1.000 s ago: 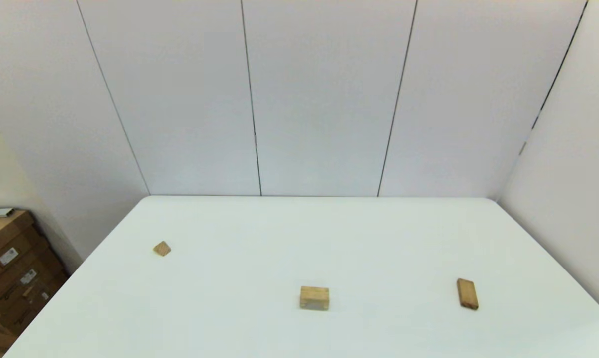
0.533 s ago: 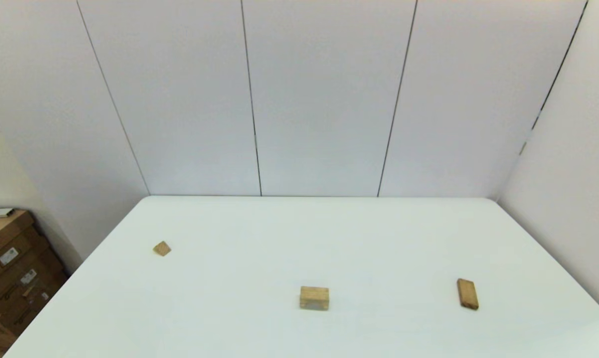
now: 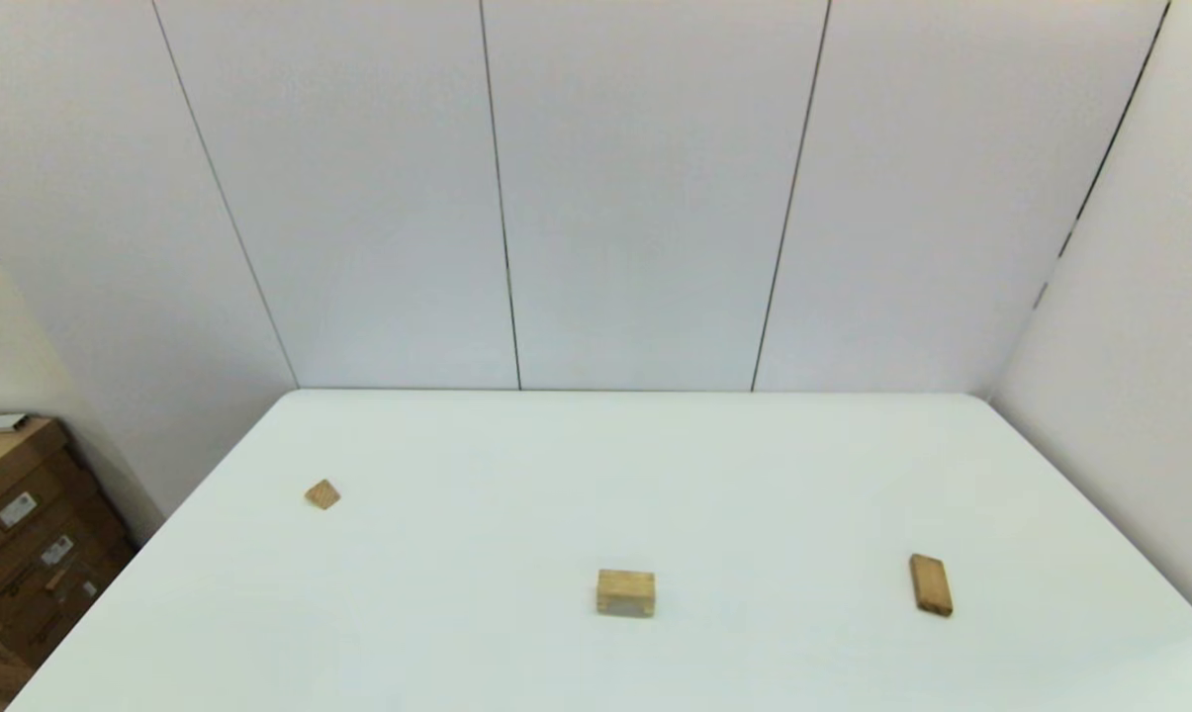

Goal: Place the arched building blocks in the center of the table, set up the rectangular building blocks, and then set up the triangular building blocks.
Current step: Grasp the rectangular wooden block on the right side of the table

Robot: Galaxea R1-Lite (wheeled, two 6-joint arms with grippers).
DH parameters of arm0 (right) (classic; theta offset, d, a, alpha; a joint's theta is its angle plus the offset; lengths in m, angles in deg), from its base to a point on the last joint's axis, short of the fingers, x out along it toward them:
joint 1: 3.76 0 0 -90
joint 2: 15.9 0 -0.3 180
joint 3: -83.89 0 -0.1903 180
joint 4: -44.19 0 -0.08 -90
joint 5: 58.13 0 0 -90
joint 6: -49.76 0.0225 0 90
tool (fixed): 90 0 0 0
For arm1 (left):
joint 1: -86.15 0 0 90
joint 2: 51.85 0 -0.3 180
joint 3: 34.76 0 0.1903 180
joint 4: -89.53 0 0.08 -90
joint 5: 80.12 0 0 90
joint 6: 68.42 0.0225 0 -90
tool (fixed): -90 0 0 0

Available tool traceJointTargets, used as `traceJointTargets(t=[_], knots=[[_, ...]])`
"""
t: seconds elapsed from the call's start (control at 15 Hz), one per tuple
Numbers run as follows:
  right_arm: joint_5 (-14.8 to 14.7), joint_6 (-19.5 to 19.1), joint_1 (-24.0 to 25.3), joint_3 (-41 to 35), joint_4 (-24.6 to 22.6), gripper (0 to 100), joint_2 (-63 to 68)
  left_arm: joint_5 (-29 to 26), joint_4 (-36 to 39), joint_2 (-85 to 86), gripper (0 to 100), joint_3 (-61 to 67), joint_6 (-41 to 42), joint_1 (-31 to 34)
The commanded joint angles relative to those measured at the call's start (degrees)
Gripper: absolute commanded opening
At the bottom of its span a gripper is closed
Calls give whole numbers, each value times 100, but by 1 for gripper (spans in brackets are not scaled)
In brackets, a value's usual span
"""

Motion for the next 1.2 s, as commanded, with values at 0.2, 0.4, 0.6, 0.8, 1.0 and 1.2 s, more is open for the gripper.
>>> traceJointTargets(t=[0.2, 0.4, 0.6, 0.8, 1.0, 1.2], knots=[[2, 0, 1, -9, -2, 100, -1, 68, -2, -7, 100, 5, -212, 0], [2, 0, 1, -9, -2, 100, -1, 76, -2, -7, 100, 5, -229, 0], [2, 0, 1, -9, -2, 100, -1, 76, -2, -16, 100, 5, -229, 0], [2, 0, 1, -9, 7, 100, -1, 76, -2, -7, 100, 5, -238, 0], [2, 0, 1, -9, -2, 100, -1, 76, -2, -7, 100, 5, -229, 0], [2, 0, 1, -9, -2, 100, -1, 76, -2, -7, 100, 5, -229, 0]])
